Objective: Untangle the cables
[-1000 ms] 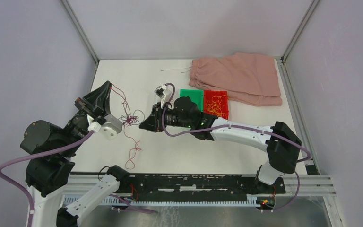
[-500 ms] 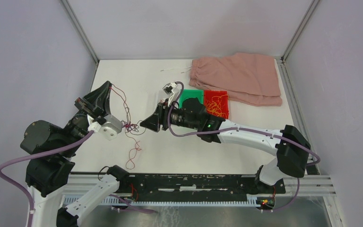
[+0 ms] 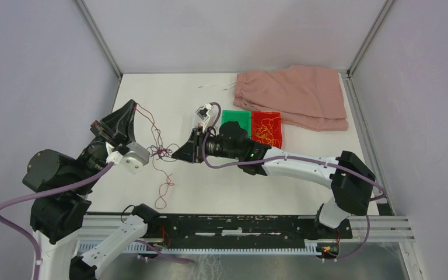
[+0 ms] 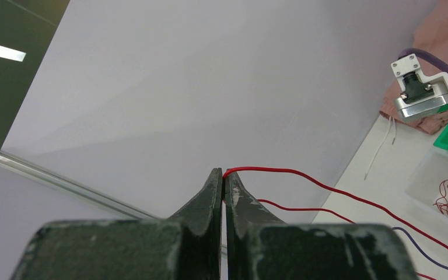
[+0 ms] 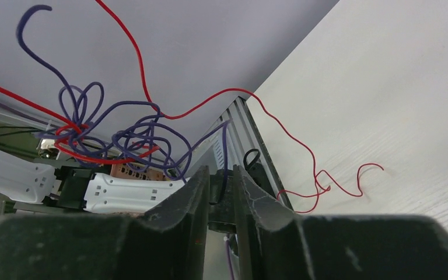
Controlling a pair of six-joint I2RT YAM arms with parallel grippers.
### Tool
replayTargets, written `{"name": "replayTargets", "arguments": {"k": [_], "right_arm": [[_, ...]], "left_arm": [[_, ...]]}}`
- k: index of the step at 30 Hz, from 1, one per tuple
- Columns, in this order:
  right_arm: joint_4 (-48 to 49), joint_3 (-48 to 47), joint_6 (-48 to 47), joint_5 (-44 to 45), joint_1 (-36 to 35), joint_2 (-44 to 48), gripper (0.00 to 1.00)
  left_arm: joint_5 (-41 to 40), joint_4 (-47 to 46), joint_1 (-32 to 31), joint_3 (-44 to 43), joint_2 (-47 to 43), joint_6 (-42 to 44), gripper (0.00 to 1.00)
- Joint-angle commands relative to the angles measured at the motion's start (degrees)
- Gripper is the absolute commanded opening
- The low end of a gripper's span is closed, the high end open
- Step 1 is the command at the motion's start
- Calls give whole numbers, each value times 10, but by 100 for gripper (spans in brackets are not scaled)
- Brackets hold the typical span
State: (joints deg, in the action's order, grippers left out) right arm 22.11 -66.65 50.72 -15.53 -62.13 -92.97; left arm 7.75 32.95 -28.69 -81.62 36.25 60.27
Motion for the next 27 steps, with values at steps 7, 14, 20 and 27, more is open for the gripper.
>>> {"name": "replayTargets", "arguments": {"k": [7, 14, 20, 27], "right_arm": [[-37, -16, -50, 55, 5, 47, 0], [-205, 72, -176, 214, 31, 152, 0], [-293, 191, -203, 349, 71, 292, 0], [-356, 246, -204, 380, 105, 401, 0]], "left_arm": [[1, -8, 2, -15, -5, -8, 4], [-22, -11, 2, -17, -5, 21, 3], [-98, -68, 2, -16, 7, 61, 3], [-151, -109, 2, -25, 24, 97, 3]]}}
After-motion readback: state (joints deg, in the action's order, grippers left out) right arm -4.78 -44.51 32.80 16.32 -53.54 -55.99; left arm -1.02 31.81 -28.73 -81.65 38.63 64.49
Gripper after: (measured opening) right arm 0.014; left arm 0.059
